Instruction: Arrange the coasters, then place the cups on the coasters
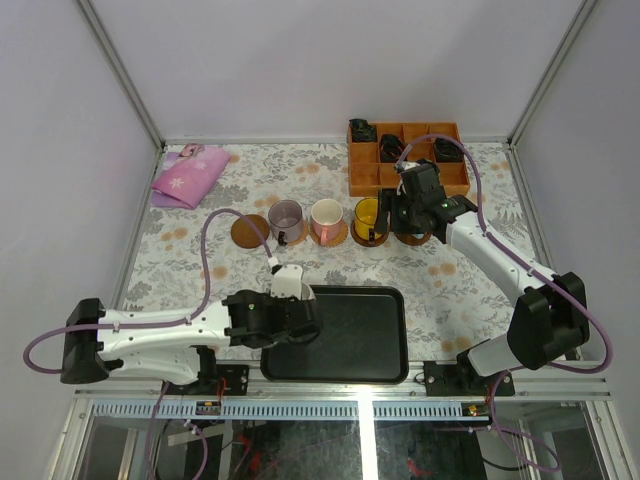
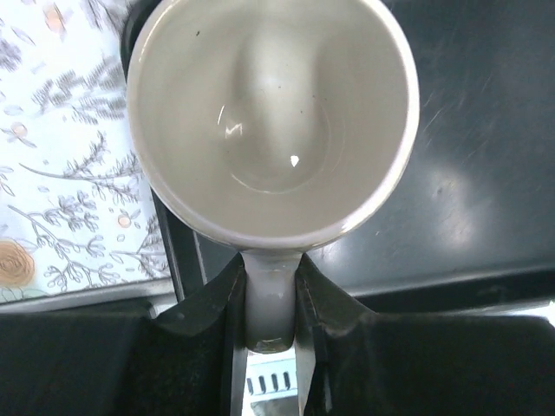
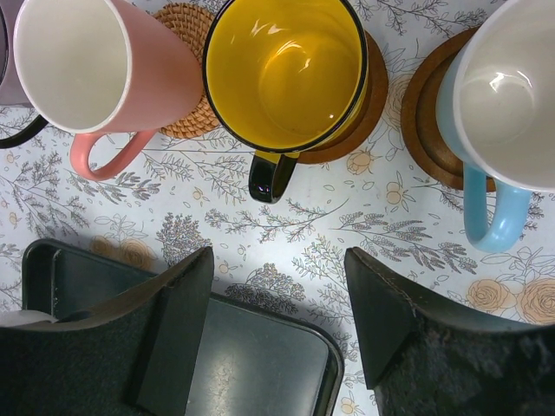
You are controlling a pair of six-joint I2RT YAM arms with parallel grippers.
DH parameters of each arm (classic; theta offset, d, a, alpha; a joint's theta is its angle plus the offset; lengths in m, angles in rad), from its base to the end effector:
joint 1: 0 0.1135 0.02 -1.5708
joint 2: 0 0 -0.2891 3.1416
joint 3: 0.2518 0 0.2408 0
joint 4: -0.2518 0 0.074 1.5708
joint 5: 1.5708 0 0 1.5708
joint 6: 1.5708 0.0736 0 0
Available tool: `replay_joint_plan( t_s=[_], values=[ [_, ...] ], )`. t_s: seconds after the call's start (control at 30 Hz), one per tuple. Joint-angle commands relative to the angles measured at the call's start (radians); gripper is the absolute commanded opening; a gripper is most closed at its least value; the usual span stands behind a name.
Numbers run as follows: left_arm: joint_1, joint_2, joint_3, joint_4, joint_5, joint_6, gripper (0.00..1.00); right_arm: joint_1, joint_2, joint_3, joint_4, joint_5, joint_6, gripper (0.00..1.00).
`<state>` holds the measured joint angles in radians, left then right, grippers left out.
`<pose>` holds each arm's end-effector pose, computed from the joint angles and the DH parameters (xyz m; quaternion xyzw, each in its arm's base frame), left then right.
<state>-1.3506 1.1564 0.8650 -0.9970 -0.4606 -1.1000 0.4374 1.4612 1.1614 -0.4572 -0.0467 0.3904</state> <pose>0.0719 -0.1716 0.2342 0.0886 0.9604 -0.0524 0.2590 0.3030 0.1455 0.2880 -0.0308 0.9176 0.1788 0.3536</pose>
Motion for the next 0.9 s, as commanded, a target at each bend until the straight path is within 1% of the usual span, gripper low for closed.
replay_joint_plan(
  t_s=[0.0,0.1,0.2,0.27,0.33,0.43,0.5,0.57,0.67,0.77,0.87],
  values=[
    [0.013,0.023,0.114,-0.082,-0.252,-0.022,0.0,-0.006,-0.042,0.003,0.043,0.012,-0.019,0.69],
    [0.029,0.01,0.132,-0.093,-0.294,-0.044,0.0,-0.006,-0.037,0.01,0.043,0.019,-0.02,0.69],
    [0.047,-0.011,0.152,-0.129,-0.372,-0.094,0.0,-0.005,-0.029,0.016,0.044,0.022,-0.023,0.69],
    [0.082,-0.025,0.172,-0.148,-0.433,-0.107,0.0,-0.006,-0.024,0.019,0.048,0.024,-0.022,0.69],
    [0.12,-0.036,0.187,-0.131,-0.482,-0.084,0.0,-0.006,-0.021,0.022,0.055,0.022,-0.019,0.68],
    [0.188,-0.043,0.195,-0.041,-0.533,0.024,0.0,-0.005,-0.009,0.035,0.06,0.024,-0.025,0.68],
    [0.261,-0.051,0.186,0.06,-0.523,0.134,0.0,-0.006,0.002,0.049,0.06,0.034,-0.03,0.68],
    [0.347,-0.073,0.164,0.189,-0.47,0.258,0.0,-0.005,0.014,0.067,0.06,0.047,-0.037,0.68],
    [0.495,-0.112,0.113,0.399,-0.34,0.41,0.0,-0.006,0.031,0.103,0.064,0.068,-0.047,0.68],
    [0.608,-0.1,0.101,0.522,-0.292,0.511,0.0,-0.005,0.052,0.141,0.074,0.089,-0.056,0.67],
    [0.71,-0.046,0.113,0.634,-0.24,0.627,0.0,-0.007,0.077,0.175,0.086,0.118,-0.06,0.67]
  ],
)
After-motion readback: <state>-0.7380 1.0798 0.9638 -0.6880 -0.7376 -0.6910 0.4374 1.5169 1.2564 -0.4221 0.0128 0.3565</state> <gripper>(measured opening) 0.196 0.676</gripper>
